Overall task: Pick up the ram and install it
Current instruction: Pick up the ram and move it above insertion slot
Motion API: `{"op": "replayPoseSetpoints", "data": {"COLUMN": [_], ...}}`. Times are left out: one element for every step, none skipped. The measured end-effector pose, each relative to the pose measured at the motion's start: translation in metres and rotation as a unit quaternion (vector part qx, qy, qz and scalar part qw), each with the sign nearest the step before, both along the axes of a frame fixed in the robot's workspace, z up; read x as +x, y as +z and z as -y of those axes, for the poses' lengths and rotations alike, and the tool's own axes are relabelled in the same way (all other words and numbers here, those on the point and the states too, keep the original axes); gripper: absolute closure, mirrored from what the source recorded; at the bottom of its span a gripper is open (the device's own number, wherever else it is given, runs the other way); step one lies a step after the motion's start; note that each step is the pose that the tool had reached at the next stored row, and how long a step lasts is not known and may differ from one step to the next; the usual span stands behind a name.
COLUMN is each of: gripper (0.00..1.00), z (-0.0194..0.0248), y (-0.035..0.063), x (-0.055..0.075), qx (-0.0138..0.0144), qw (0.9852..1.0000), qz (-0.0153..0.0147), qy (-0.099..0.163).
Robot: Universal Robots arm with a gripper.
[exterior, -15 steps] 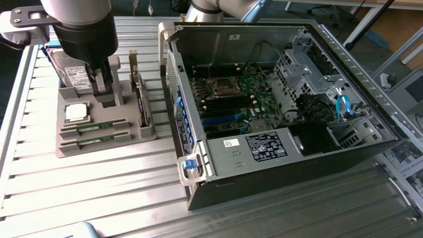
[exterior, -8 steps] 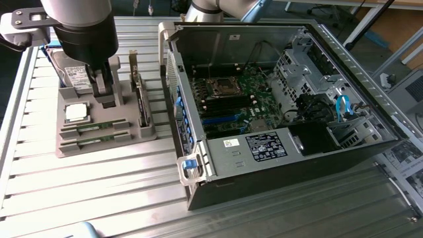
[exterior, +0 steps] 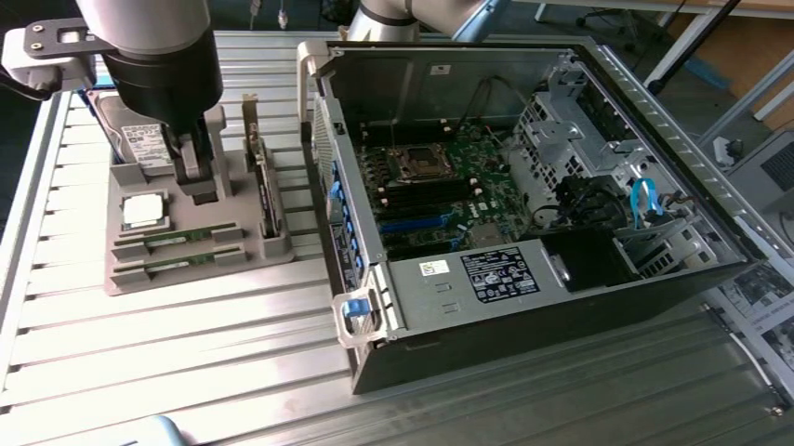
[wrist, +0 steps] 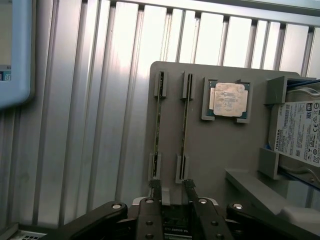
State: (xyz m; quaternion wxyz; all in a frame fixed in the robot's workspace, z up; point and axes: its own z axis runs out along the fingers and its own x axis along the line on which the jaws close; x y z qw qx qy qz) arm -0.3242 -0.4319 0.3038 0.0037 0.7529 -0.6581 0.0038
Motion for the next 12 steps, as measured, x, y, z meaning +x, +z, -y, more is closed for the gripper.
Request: {"op": "replayPoseSetpoints", "data": {"gripper": [0.7,0.7,0.7,0.7,0.7,0.7,0.7,0.7,0.7,0.7,0.7,0.7], "z": [0.0,0.0,0.0,0.0,0.0,0.0,0.0,0.0,0.0,0.0,0.0,0.0], "y": [-0.0006,-0.001,-0.0013,-0.0017,-0.002,-0.0023,-0.0027,-0.0033,-0.0036,-0.0042,-0.005,-0.0056], "x": [0.0,0.0,0.0,0.0,0.0,0.0,0.0,0.0,0.0,0.0,0.0,-0.0001], "qx": [0.0,0.0,0.0,0.0,0.0,0.0,0.0,0.0,0.0,0.0,0.0,0.0], "qw": [1.0,1.0,1.0,1.0,1.0,1.0,1.0,1.0,1.0,1.0,1.0,1.0], "qz": [0.0,0.0,0.0,0.0,0.0,0.0,0.0,0.0001,0.0,0.0,0.0001,0.0], "qy": [0.0,0.0,0.0,0.0,0.0,0.0,0.0,0.0,0.0,0.0,0.0,0.0]}}
